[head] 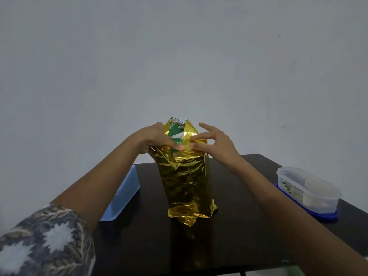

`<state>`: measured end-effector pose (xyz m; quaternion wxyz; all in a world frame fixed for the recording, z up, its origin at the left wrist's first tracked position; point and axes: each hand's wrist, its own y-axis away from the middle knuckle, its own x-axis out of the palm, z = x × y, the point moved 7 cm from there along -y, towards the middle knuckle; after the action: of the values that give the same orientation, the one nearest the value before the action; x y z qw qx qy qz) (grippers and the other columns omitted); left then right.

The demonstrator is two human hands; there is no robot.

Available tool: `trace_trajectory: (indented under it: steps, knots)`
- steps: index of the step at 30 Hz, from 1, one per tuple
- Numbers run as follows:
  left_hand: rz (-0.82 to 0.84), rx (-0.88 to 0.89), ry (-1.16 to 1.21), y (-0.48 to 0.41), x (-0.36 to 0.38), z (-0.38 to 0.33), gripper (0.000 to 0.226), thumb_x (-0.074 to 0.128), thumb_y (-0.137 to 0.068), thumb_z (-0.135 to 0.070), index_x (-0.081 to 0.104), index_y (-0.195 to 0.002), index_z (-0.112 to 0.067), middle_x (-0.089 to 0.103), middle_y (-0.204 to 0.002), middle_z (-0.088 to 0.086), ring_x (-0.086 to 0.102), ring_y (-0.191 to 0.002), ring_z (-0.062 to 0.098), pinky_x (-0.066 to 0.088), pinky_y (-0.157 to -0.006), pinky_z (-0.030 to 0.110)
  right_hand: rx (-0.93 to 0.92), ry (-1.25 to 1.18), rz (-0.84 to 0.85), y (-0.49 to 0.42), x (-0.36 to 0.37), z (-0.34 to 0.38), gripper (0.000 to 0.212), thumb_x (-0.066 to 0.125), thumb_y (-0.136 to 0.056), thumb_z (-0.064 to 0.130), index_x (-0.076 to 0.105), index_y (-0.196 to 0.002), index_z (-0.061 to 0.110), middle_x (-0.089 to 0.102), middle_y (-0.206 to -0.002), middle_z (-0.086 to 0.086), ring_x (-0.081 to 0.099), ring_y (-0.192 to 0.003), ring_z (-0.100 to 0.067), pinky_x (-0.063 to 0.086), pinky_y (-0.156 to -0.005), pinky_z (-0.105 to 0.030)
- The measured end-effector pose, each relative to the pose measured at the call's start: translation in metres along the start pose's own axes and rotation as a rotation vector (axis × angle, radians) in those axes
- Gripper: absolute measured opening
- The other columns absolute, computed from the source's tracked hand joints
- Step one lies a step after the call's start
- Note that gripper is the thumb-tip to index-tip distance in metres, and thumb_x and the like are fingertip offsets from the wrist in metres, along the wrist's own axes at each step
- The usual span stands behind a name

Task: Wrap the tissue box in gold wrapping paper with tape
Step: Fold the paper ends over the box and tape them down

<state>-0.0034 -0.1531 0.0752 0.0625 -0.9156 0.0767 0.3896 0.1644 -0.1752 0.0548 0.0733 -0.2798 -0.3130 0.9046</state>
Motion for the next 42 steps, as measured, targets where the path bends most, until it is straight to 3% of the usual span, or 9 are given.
trace_trajectory:
  steps: [4,8,12,17,23,30,35,39,42]
  knots:
    - [-0.008,-0.011,0.005,0.002,-0.001,0.0,0.074,0.082,-0.067,-0.031,0.046,-0.129,-0.01,0.06,-0.116,0.014,0.062,-0.099,0.03,0.056,-0.059,0.033,0.066,-0.024,0.148,-0.007,0.011,-0.004,0.036,0.072,-0.069,0.048,0.069,-0.104,0.038,0.041,-0.146,0.01,0.038,-0.133,-0.017,0.029,-0.108,-0.053]
    - [-0.026,-0.024,0.022,0.005,-0.001,0.0,0.08,0.082,-0.067,-0.03,0.038,-0.131,-0.01,0.056,-0.115,0.013,0.061,-0.096,0.027,0.056,-0.06,0.032,0.087,0.005,0.238,-0.005,0.017,0.0,0.064,0.073,-0.065,0.056,0.063,-0.122,0.028,0.045,-0.144,0.003,0.042,-0.129,-0.02,0.036,-0.106,-0.048]
    - [-0.035,-0.028,0.01,0.005,-0.001,-0.001,0.082,0.082,-0.067,-0.029,0.036,-0.133,-0.009,0.055,-0.119,0.016,0.061,-0.102,0.031,0.056,-0.065,0.035,0.08,-0.038,0.305,-0.004,0.017,0.004,0.065,0.074,-0.071,0.046,0.058,-0.128,0.022,0.047,-0.139,-0.001,0.046,-0.124,-0.018,0.04,-0.105,-0.04]
    - [-0.032,-0.024,0.02,0.006,-0.001,-0.003,0.079,0.08,-0.07,-0.026,0.036,-0.134,-0.007,0.055,-0.107,0.012,0.06,-0.094,0.027,0.056,-0.063,0.034,0.108,-0.012,0.322,-0.004,0.018,0.004,0.087,0.075,-0.054,0.063,0.055,-0.131,0.025,0.047,-0.139,-0.003,0.046,-0.125,-0.021,0.041,-0.103,-0.038]
    - [-0.044,-0.02,0.016,0.006,-0.002,-0.002,0.085,0.08,-0.071,-0.028,0.031,-0.139,-0.008,0.05,-0.112,0.011,0.06,-0.09,0.025,0.057,-0.07,0.038,0.117,0.025,0.366,-0.005,0.02,0.006,0.073,0.073,-0.072,0.045,0.048,-0.137,0.024,0.042,-0.143,-0.005,0.042,-0.127,-0.022,0.039,-0.101,-0.035]
    - [-0.037,-0.022,0.034,0.009,-0.005,0.002,0.093,0.076,-0.073,-0.038,0.025,-0.147,-0.012,0.043,-0.137,0.013,0.057,-0.101,0.026,0.058,-0.07,0.036,0.107,0.025,0.359,-0.007,0.024,0.008,0.072,0.076,-0.072,0.042,0.048,-0.135,0.024,0.044,-0.138,-0.002,0.043,-0.125,-0.02,0.041,-0.096,-0.031]
    - [-0.018,-0.046,0.14,0.013,-0.007,0.003,0.078,0.058,-0.074,-0.065,0.052,-0.127,-0.007,0.059,-0.12,0.015,0.063,-0.092,0.027,0.059,-0.067,0.037,0.087,0.036,0.357,-0.006,0.028,0.006,0.069,0.074,-0.075,0.041,0.048,-0.135,0.02,0.052,-0.128,-0.004,0.051,-0.114,-0.018,0.045,-0.095,-0.03]
    - [-0.154,-0.016,0.24,0.012,-0.016,0.008,0.086,0.066,-0.077,-0.054,0.032,-0.143,-0.012,0.043,-0.142,0.015,0.051,-0.116,0.033,0.052,-0.084,0.048,0.111,0.021,0.351,-0.005,0.028,0.003,0.071,0.073,-0.074,0.043,0.046,-0.137,0.023,0.052,-0.125,-0.002,0.051,-0.113,-0.018,0.045,-0.094,-0.03]
    - [-0.259,0.047,0.366,0.017,-0.035,0.024,0.086,0.065,-0.077,-0.055,0.028,-0.146,-0.018,0.048,-0.139,0.008,0.05,-0.121,0.026,0.046,-0.09,0.047,0.118,0.034,0.355,-0.005,0.029,-0.001,0.078,0.075,-0.071,0.049,0.045,-0.138,0.024,0.051,-0.124,-0.003,0.05,-0.111,-0.019,0.044,-0.091,-0.03]
